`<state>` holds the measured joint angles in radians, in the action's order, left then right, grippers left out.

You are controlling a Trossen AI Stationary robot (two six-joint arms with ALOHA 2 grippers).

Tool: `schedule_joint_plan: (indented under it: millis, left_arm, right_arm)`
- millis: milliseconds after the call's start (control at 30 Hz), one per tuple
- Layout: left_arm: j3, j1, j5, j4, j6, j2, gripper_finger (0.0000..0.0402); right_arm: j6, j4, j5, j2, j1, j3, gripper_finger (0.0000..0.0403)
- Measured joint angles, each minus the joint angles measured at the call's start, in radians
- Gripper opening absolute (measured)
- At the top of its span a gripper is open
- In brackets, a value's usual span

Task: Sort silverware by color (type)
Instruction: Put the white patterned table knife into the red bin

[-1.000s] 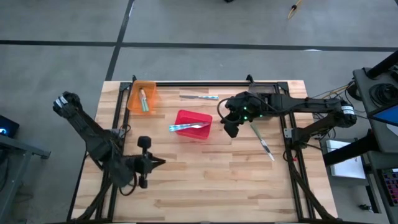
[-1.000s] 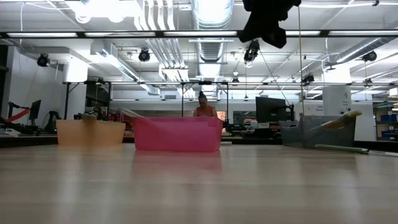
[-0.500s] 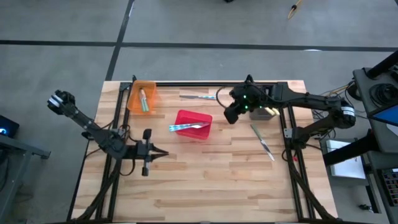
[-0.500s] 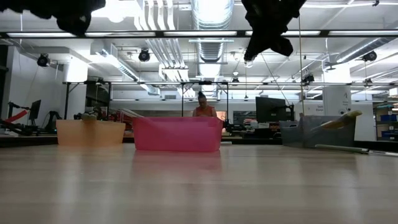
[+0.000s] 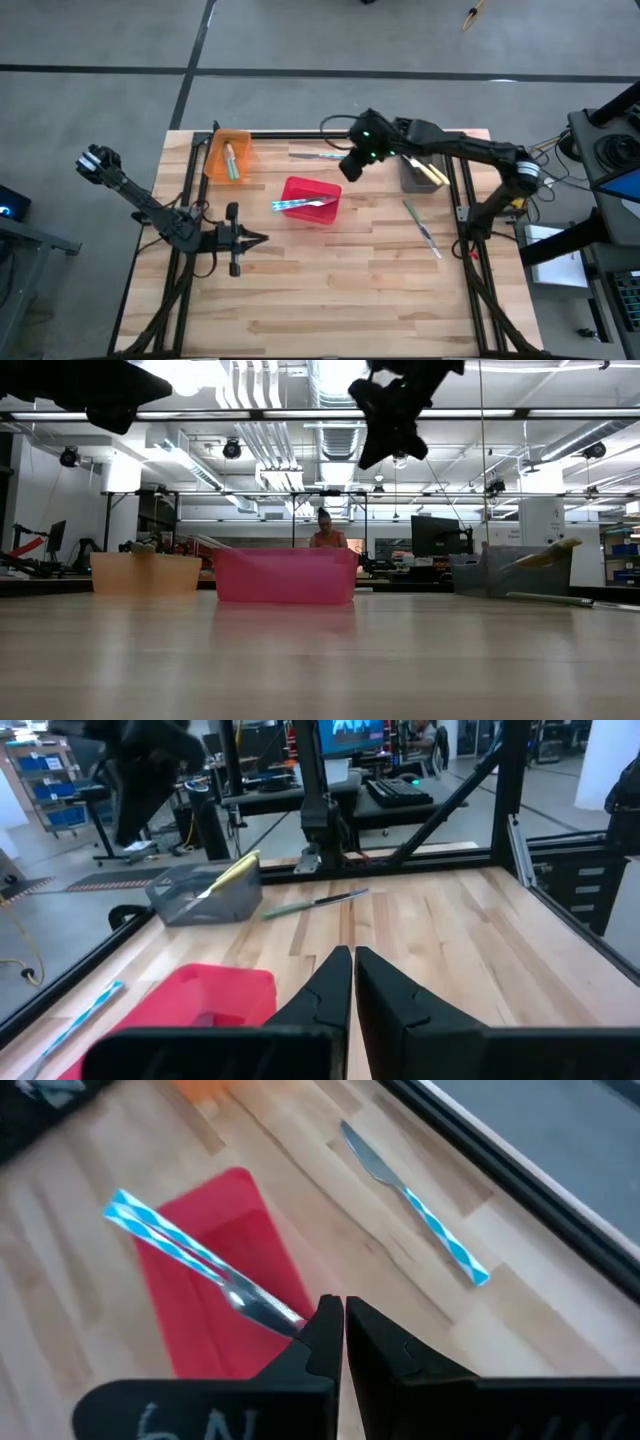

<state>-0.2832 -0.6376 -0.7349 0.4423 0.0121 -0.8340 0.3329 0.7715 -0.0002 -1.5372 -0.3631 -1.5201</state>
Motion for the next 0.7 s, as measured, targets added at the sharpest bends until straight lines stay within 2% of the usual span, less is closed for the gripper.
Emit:
schedule_joint_plan:
  millis: [233,367,567,700]
  left_arm:
    - [0.000,0.000,-0.025,-0.001,0.047,-0.008,0.0000]
    - [-0.011,0.000,-0.030,-0.005,0.089,-0.002,0.0000]
    - [-0.092,0.000,-0.121,-0.004,0.214,0.001,0.0000]
    - [-0.155,0.000,-0.173,-0.068,0.267,0.001,0.0000]
  right_arm:
    - [-0.075,0.173,0.000,-0.162,-0.033,-0.191,0.0009]
    - [-0.173,0.256,0.000,-0.227,-0.051,-0.270,0.0009]
    - [-0.306,0.317,0.001,-0.315,-0.078,-0.360,0.0009]
    - [-0.451,0.346,0.002,-0.367,-0.096,-0.398,0.0009]
